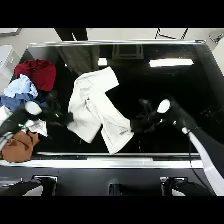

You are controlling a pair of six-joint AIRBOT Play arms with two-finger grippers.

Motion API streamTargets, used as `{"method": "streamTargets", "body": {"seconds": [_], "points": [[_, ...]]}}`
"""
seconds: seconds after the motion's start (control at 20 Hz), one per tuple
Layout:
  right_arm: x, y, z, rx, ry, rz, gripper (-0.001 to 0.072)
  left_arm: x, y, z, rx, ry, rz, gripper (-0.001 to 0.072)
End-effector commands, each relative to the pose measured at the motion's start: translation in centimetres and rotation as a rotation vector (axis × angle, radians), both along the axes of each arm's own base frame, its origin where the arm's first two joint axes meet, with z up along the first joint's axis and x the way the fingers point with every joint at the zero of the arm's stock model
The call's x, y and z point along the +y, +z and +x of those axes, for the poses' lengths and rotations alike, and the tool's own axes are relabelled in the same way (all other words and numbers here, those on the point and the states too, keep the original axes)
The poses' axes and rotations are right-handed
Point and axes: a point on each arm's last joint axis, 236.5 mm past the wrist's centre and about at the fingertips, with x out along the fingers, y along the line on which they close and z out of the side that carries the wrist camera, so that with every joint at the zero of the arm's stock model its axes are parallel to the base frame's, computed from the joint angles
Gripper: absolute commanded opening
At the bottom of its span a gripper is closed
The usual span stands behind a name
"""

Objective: Fold the clothes and pants, and hang the long-sleeved shirts on hangers.

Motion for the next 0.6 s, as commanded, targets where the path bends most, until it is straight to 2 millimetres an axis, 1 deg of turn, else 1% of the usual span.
{"method": "streamTargets", "body": {"seconds": [0.0, 0.05, 0.1, 0.15, 0.2, 0.25, 0.3, 0.35, 0.4, 0.45, 0.5, 0.55], "points": [[-7.7, 14.2, 9.9, -0.505, -0.131, -0.307, 0.0043, 4.3, 16.0, 4.7, -0.426, 0.068, 0.071, 0.0025], [-10.2, 21.1, 12.0, -0.689, -0.215, -0.371, 0.0043, 5.4, 22.6, 5.0, -0.583, 0.104, 0.069, 0.0026], [-12.0, 27.3, 12.8, -0.848, -0.284, -0.402, 0.0043, 6.3, 29.0, 4.3, -0.737, 0.138, 0.067, 0.0026], [-13.2, 33.0, 12.4, -0.984, -0.329, -0.406, 0.0044, 6.9, 34.3, 3.0, -0.869, 0.168, 0.061, 0.0026], [-14.1, 38.1, 11.3, -1.103, -0.373, -0.394, 0.0044, 7.3, 39.2, 1.1, -1.0, 0.191, 0.054, 0.0025], [-14.7, 42.0, 9.7, -1.195, -0.407, -0.369, 0.0044, 7.4, 42.8, -0.8, -1.104, 0.206, 0.047, 0.0025], [-15.1, 44.6, 8.0, -1.257, -0.43, -0.344, 0.0044, 7.5, 45.4, -2.7, -1.188, 0.22, 0.039, 0.0026], [-15.4, 46.6, 6.5, -1.308, -0.447, -0.324, 0.0044, 7.7, 47.3, -4.5, -1.252, 0.233, 0.038, 0.0026], [-15.9, 48.0, 5.0, -1.346, -0.46, -0.311, 0.0044, 8.0, 48.2, -5.8, -1.283, 0.24, 0.053, 0.0026], [-16.4, 48.9, 3.8, -1.371, -0.471, -0.312, 0.0044, 8.3, 48.5, -6.6, -1.297, 0.245, 0.073, 0.0025], [-16.7, 49.5, 2.9, -1.387, -0.478, -0.309, 0.0044, 8.7, 48.6, -7.2, -1.3, 0.249, 0.097, 0.0025], [-16.8, 49.8, 2.3, -1.391, -0.483, -0.306, 0.0044, 8.9, 48.1, -7.3, -1.284, 0.248, 0.116, 0.0026]]}}
